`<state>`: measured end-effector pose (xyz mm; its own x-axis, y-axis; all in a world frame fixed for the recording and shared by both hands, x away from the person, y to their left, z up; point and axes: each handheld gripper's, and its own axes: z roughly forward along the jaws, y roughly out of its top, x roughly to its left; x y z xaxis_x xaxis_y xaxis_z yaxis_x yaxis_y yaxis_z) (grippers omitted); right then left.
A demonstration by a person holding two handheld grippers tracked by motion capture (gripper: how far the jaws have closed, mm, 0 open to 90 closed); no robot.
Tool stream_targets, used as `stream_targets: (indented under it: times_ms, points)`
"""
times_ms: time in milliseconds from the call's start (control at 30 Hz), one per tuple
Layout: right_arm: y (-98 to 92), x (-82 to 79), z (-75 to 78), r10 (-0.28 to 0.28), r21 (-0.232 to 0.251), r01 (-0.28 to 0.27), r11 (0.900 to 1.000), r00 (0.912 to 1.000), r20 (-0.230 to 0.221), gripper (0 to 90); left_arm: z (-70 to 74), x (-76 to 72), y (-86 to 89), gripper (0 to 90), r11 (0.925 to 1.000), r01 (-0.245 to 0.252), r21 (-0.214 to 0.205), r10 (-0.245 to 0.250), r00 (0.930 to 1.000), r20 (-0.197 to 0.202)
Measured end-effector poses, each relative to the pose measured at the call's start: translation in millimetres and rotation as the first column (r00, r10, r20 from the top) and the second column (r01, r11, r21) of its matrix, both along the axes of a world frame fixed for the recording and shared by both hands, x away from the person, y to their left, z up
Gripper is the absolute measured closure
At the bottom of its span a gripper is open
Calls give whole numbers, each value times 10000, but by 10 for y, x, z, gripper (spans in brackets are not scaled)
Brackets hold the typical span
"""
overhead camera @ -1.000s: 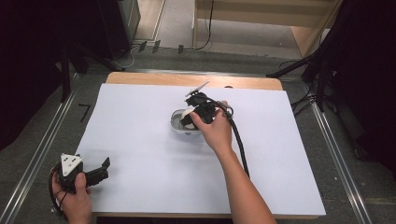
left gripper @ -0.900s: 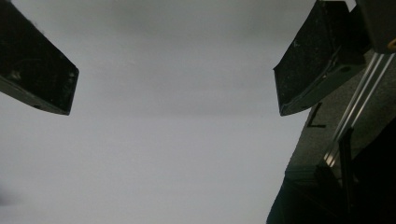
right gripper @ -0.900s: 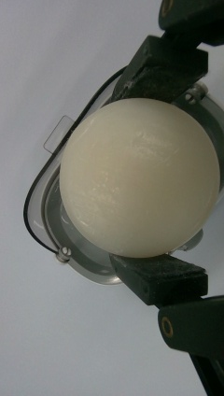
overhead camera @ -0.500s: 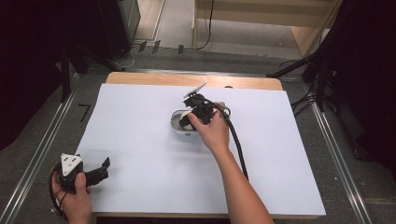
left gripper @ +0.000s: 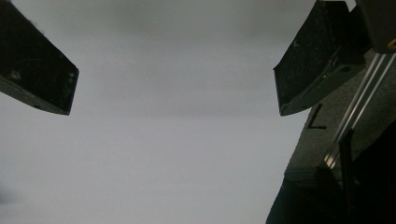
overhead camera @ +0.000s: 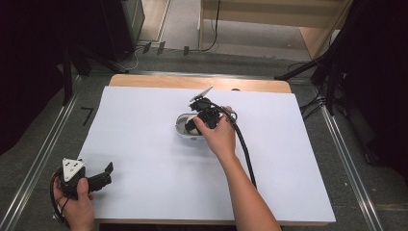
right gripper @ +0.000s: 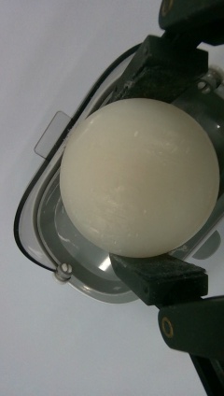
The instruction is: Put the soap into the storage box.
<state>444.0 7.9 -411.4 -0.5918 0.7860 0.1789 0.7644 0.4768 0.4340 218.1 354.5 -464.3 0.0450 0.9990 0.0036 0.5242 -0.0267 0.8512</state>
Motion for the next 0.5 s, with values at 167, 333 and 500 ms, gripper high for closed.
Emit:
stream_targets:
  times_ms: [167, 333, 500]
  points:
    - [-2, 2, 2, -64, 69, 64, 10000, 10000, 30, 249, -1, 0, -2, 1, 10000, -10, 1, 10, 10000, 1]
    - [-42, -3, 29, -80, 329, 76, 9994, 9999, 124, 247, 0, 0, 2, 1, 10000, 8, -18, -8, 10000, 9]
    - [-77, -14, 84, -158, 455, 153, 9988, 9998, 121, 241, 0, 1, 0, 1, 10000, -6, 2, 6, 10000, -8]
